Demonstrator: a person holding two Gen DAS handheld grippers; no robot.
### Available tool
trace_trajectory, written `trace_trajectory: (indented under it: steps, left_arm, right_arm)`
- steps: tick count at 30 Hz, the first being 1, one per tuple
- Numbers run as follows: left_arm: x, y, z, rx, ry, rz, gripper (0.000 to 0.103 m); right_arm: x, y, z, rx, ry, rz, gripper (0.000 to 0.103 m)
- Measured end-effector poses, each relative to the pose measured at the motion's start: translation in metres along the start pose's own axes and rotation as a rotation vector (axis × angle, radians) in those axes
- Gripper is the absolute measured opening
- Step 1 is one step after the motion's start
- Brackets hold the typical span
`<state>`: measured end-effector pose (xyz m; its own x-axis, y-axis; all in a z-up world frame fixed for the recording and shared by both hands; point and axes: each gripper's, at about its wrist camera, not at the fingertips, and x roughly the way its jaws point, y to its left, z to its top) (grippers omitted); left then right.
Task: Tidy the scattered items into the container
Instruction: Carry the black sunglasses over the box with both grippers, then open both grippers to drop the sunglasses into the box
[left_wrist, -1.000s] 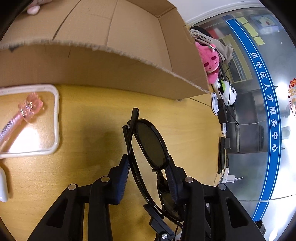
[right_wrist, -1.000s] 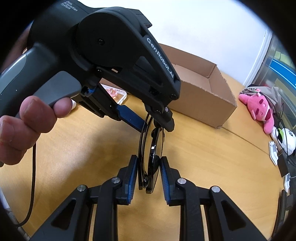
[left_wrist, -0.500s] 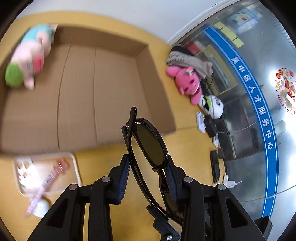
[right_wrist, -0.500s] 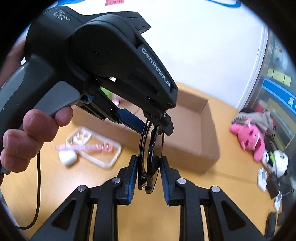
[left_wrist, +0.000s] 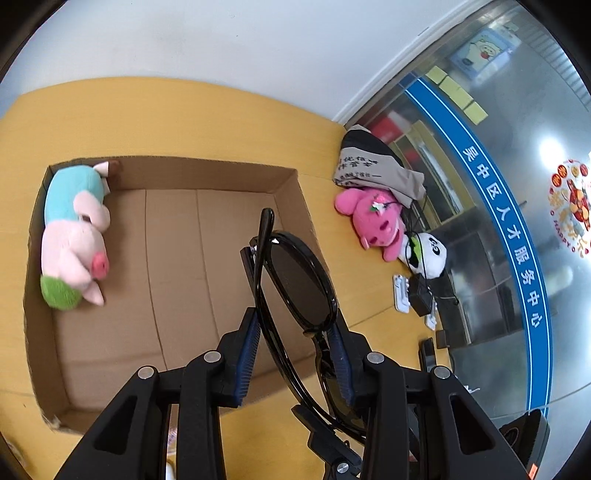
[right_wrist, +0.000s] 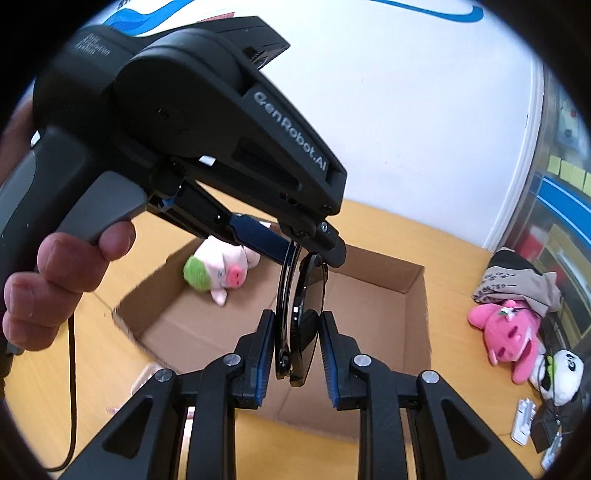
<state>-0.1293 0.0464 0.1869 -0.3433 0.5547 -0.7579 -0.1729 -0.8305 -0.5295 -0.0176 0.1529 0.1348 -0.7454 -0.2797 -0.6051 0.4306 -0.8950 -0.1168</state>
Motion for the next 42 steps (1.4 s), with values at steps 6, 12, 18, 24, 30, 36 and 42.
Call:
trace_trajectory:
  steps: [6,12,18,24,30,36,42]
  left_arm:
    - [0.015,0.020,0.038,-0.013,0.021,0.024,0.038]
    - [0.049,0.051,0.076,-0.034,0.073,0.058,0.037]
    - [0.097,0.092,0.105,-0.080,0.142,0.081,0.036]
    - [0.151,0.138,0.121,-0.143,0.233,0.109,0.036]
    - [0.189,0.165,0.119,-0.178,0.302,0.110,0.036]
    - [0.213,0.176,0.115,-0.184,0.345,0.135,0.036]
    - [0.214,0.171,0.120,-0.163,0.333,0.173,0.038]
  right_arm:
    - [0.043,-0.014,0.024,0.039,0.042,0.043,0.023]
    - [0.105,-0.026,0.039,0.067,0.117,0.081,0.023]
    - [0.173,-0.032,0.041,0.129,0.212,0.132,0.023]
    - [0.243,-0.040,0.025,0.204,0.324,0.184,0.023]
    - [0.276,-0.042,0.003,0.237,0.402,0.199,0.023]
    - [0.293,-0.043,-0.019,0.266,0.456,0.227,0.024]
    - [0.289,-0.042,-0.028,0.276,0.440,0.254,0.038]
